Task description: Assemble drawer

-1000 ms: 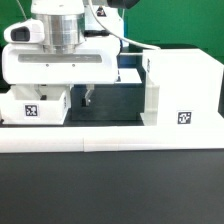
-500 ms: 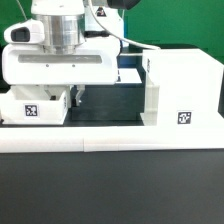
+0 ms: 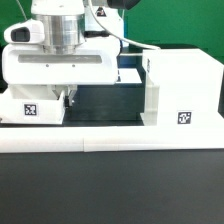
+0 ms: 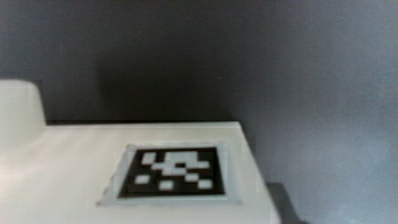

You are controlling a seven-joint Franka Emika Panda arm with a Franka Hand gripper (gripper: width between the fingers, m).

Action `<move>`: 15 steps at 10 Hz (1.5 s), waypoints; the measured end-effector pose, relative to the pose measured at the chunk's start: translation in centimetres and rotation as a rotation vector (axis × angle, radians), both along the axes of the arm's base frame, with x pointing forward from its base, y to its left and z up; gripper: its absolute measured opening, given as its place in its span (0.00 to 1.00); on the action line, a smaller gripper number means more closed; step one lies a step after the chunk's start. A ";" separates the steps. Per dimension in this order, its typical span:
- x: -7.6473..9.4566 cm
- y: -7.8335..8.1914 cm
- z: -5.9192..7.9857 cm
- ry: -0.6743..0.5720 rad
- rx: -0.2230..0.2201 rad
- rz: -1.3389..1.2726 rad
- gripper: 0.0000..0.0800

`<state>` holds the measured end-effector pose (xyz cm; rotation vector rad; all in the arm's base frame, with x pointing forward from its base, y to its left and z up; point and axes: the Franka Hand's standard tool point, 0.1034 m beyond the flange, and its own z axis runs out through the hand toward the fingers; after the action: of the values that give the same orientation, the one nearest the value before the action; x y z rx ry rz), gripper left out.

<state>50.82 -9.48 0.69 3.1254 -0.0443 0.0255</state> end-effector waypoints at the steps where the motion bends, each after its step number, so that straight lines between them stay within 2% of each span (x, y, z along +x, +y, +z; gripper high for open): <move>1: 0.0 0.0 0.0 0.000 0.000 0.000 0.05; 4: 0.2 0.4 0.4 -0.003 0.000 0.015 0.05; 6: 0.7 1.5 2.2 0.001 0.013 0.063 0.05; 9: 0.7 1.2 3.6 0.003 0.026 0.158 0.05; 12: 0.6 1.2 3.2 0.008 0.022 0.224 0.05; 14: 0.6 1.4 2.6 0.021 0.008 0.431 0.05; 15: 0.9 2.1 2.6 0.028 0.000 0.537 0.05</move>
Offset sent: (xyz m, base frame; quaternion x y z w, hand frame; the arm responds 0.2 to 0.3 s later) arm -0.0071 0.0007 0.0127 -0.0316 -0.0018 -0.0598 0.9977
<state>51.70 -7.39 3.29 3.0294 0.7880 -0.0122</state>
